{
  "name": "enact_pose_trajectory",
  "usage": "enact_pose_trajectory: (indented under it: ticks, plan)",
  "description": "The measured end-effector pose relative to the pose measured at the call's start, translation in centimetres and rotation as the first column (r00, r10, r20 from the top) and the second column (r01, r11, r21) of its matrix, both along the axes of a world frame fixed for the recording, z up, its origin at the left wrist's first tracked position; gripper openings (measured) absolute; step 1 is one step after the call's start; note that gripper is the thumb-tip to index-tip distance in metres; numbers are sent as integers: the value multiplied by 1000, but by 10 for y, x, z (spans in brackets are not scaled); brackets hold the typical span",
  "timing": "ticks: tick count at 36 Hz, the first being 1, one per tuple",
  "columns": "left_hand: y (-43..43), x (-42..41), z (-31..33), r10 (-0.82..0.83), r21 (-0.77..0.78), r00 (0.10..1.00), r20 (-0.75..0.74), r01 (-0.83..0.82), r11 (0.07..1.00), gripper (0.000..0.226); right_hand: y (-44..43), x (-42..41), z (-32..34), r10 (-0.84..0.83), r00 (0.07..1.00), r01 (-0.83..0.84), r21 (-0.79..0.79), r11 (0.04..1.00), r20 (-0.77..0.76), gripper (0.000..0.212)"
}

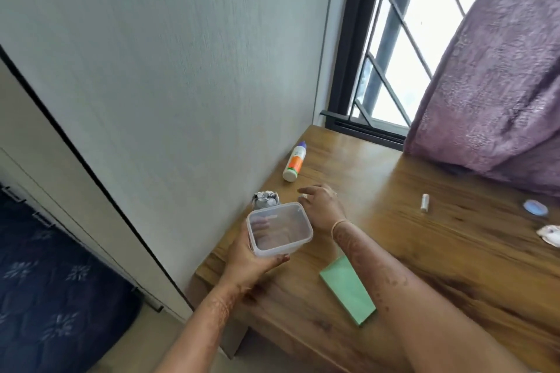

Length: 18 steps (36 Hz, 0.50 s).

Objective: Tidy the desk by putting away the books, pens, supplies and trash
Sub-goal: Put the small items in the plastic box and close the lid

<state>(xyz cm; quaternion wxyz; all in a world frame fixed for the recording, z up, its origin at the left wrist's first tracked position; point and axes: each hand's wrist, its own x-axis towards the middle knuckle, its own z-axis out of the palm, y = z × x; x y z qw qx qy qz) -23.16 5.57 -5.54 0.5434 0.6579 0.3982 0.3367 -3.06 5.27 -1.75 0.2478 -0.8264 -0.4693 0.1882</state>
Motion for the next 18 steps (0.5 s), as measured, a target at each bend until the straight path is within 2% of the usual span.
enact_pose_trajectory:
  ticks: [3,8,10,11,13,15,17,18]
  plan:
    - [3,-1,-2,8,25,1000,-10,-8,1000,77,8,2,-4,-7,996,12,-51,999,85,25]
    - [5,-3,-2,-12,52,999,-32,14,999,78,12,2,2,-37,995,40,-40,998,94,17]
    - [6,-3,-2,-20,46,999,-39,22,999,79,9,5,3,-109,994,108,15,994,11,19]
    - [7,-3,-2,-24,38,999,-38,25,999,81,7,6,5,-169,982,174,63,983,-80,19]
    - [9,-3,-3,-35,28,998,-42,37,999,83,1,4,12,-249,913,319,184,930,-324,17]
    - [11,-3,-3,-45,17,998,-43,46,999,82,-7,-2,22,-203,845,391,313,865,-495,16]
    - [12,-2,-2,-49,3,999,-21,49,999,78,-17,-10,31,-120,845,374,416,829,-522,15]
    - [12,-1,0,-50,2,999,-16,50,999,76,-22,-16,35,-99,870,344,449,825,-484,15]
